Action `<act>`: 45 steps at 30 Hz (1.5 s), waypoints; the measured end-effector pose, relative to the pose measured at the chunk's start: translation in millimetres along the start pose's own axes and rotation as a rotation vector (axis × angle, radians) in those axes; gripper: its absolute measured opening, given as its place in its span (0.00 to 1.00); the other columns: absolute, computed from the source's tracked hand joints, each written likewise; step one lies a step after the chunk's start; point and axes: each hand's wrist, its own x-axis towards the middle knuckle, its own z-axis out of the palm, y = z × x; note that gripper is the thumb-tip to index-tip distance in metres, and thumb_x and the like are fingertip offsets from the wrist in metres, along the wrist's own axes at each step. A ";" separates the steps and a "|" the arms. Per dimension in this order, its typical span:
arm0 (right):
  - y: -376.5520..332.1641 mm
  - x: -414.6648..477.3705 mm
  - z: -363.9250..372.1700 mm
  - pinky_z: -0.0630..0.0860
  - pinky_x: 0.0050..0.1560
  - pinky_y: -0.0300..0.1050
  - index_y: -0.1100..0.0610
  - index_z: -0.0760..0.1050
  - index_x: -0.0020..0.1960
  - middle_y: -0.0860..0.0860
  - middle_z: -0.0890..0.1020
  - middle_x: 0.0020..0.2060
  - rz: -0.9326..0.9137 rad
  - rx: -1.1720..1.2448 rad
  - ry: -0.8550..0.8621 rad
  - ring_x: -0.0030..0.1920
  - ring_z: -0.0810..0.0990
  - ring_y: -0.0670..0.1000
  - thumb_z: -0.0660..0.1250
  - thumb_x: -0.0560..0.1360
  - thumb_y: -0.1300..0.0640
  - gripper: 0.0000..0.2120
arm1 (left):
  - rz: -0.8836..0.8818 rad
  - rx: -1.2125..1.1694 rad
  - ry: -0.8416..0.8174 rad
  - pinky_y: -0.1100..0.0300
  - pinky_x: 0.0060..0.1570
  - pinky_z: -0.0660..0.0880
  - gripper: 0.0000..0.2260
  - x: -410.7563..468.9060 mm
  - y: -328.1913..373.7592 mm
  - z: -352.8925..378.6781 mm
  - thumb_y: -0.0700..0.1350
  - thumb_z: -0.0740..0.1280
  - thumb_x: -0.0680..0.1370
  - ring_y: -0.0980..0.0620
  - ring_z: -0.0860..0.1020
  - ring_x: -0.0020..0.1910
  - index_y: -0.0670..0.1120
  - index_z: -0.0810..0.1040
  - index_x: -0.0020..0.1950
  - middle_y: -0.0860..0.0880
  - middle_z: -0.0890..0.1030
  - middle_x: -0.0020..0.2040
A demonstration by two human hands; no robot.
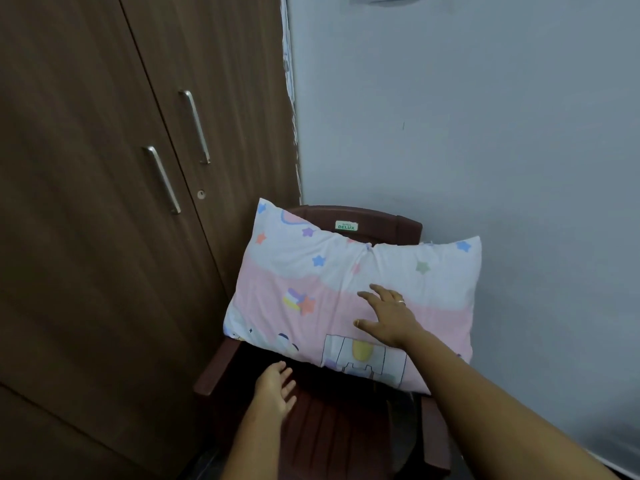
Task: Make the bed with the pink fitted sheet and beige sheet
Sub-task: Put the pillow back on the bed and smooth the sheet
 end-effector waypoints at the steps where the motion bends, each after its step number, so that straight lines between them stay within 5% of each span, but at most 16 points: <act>1: 4.2 14.8 -4.5 0.57 0.73 0.55 0.46 0.56 0.76 0.48 0.52 0.77 -0.011 0.003 -0.006 0.76 0.50 0.57 0.61 0.77 0.40 0.32 | -0.002 0.002 0.005 0.49 0.66 0.62 0.16 6.8 3.0 11.1 0.43 0.57 0.81 0.45 0.69 0.68 0.43 0.70 0.69 0.46 0.72 0.69; 17: 30.1 187.1 -41.1 0.51 0.74 0.60 0.46 0.52 0.76 0.49 0.56 0.76 -0.067 -0.144 -0.054 0.75 0.54 0.56 0.61 0.76 0.41 0.32 | -0.108 -0.162 0.226 0.45 0.64 0.64 0.21 77.1 -3.3 94.3 0.46 0.62 0.80 0.42 0.65 0.70 0.41 0.66 0.72 0.43 0.66 0.72; 23: 37.0 226.3 -38.0 0.55 0.70 0.58 0.47 0.44 0.78 0.52 0.62 0.75 0.148 -0.145 -0.173 0.73 0.61 0.58 0.58 0.71 0.29 0.44 | -0.166 -0.193 0.184 0.44 0.58 0.72 0.27 124.1 -12.3 92.0 0.58 0.68 0.74 0.40 0.73 0.62 0.44 0.71 0.67 0.42 0.74 0.63; 26: 36.5 232.4 -28.2 0.59 0.67 0.56 0.49 0.53 0.77 0.52 0.73 0.67 0.197 -0.133 -0.167 0.68 0.70 0.56 0.58 0.66 0.24 0.48 | -0.194 -0.242 0.160 0.42 0.59 0.73 0.29 139.8 -11.4 95.2 0.64 0.68 0.70 0.41 0.74 0.60 0.47 0.72 0.64 0.45 0.76 0.61; 30: 32.1 232.8 -26.2 0.66 0.60 0.53 0.53 0.74 0.60 0.50 0.79 0.56 0.193 -0.127 -0.190 0.59 0.76 0.54 0.59 0.64 0.23 0.40 | -0.095 -0.387 0.059 0.46 0.62 0.72 0.27 138.9 7.1 112.4 0.67 0.62 0.72 0.45 0.76 0.60 0.52 0.74 0.63 0.47 0.79 0.58; 35: 33.5 225.3 -37.2 0.74 0.51 0.48 0.53 0.76 0.57 0.49 0.81 0.53 0.197 0.035 -0.226 0.52 0.79 0.53 0.62 0.62 0.23 0.38 | 0.028 -0.470 -0.054 0.47 0.61 0.71 0.28 139.3 19.0 117.1 0.67 0.61 0.72 0.46 0.76 0.60 0.52 0.75 0.64 0.48 0.79 0.60; 40: 35.6 214.3 -57.8 0.78 0.54 0.49 0.54 0.80 0.52 0.49 0.83 0.47 0.220 0.304 -0.306 0.46 0.81 0.49 0.69 0.62 0.28 0.33 | 0.072 -0.496 -0.161 0.50 0.53 0.76 0.25 135.4 30.5 113.4 0.64 0.62 0.72 0.44 0.79 0.55 0.49 0.77 0.61 0.45 0.82 0.56; 43: 38.7 198.7 -87.0 0.79 0.55 0.48 0.56 0.81 0.53 0.51 0.85 0.48 0.237 0.426 -0.479 0.48 0.84 0.52 0.74 0.66 0.37 0.26 | 0.085 -0.463 -0.253 0.46 0.61 0.71 0.35 128.5 47.9 110.5 0.64 0.72 0.63 0.42 0.77 0.60 0.47 0.76 0.64 0.41 0.79 0.61; 45: 42.8 184.4 -112.4 0.79 0.56 0.50 0.59 0.81 0.53 0.54 0.85 0.48 0.266 0.500 -0.570 0.49 0.84 0.54 0.74 0.68 0.41 0.23 | 0.122 -0.432 -0.285 0.46 0.64 0.68 0.28 124.3 66.5 112.5 0.62 0.70 0.69 0.42 0.76 0.61 0.47 0.77 0.62 0.41 0.78 0.63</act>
